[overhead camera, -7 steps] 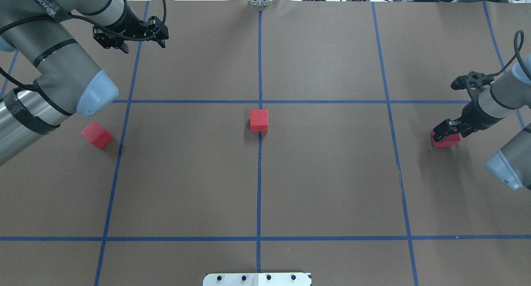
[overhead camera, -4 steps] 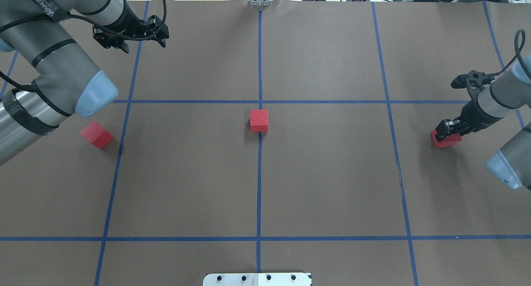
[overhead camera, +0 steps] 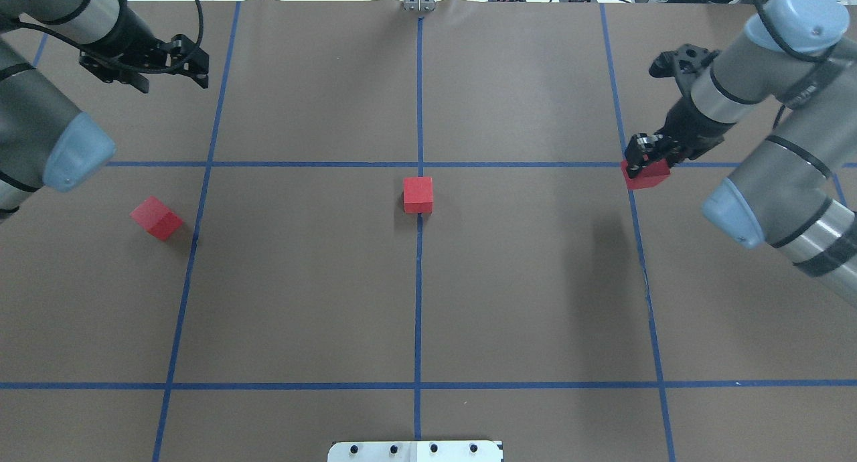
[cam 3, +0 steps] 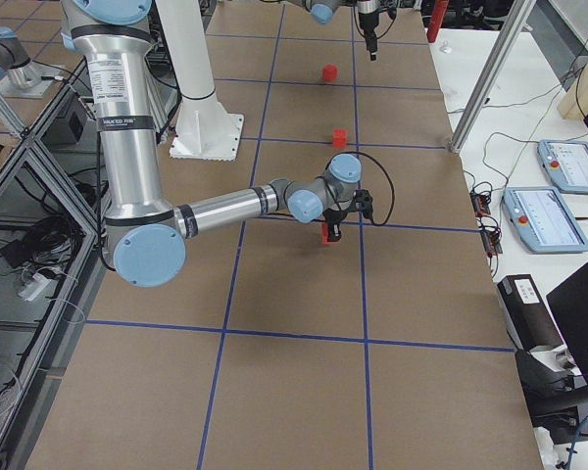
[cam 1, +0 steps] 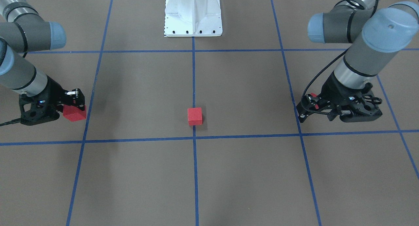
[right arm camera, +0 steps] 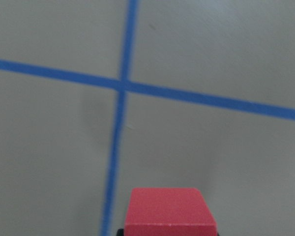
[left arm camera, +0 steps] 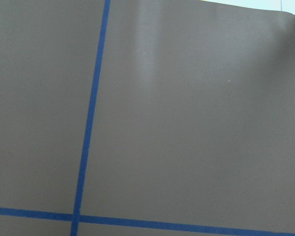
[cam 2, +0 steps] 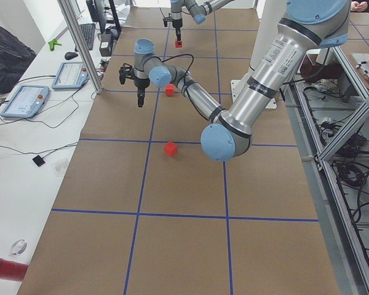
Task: Form red blocks into L shape at center
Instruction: 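Carry the red cube with the right gripper toward the center cube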
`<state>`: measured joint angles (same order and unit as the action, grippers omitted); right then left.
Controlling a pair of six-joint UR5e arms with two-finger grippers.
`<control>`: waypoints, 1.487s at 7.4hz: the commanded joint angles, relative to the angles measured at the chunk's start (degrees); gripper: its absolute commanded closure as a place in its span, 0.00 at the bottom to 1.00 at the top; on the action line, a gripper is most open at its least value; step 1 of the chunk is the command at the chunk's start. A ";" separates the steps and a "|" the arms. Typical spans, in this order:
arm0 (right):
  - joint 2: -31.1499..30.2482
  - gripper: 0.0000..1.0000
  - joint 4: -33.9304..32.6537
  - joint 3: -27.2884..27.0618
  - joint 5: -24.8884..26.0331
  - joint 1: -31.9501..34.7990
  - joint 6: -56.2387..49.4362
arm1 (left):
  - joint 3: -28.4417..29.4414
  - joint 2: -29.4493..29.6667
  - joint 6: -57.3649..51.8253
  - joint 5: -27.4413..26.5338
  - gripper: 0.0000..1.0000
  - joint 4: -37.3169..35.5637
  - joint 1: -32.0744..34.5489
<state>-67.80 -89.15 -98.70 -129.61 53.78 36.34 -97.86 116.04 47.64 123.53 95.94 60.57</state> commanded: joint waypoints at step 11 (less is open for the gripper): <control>31.06 1.00 -3.76 18.37 18.77 -25.57 31.16 | 0.65 -11.45 -8.80 1.98 0.00 3.99 5.79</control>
<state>-36.60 -93.02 -80.75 -111.09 28.09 67.45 -97.43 104.55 38.85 125.51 99.79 66.36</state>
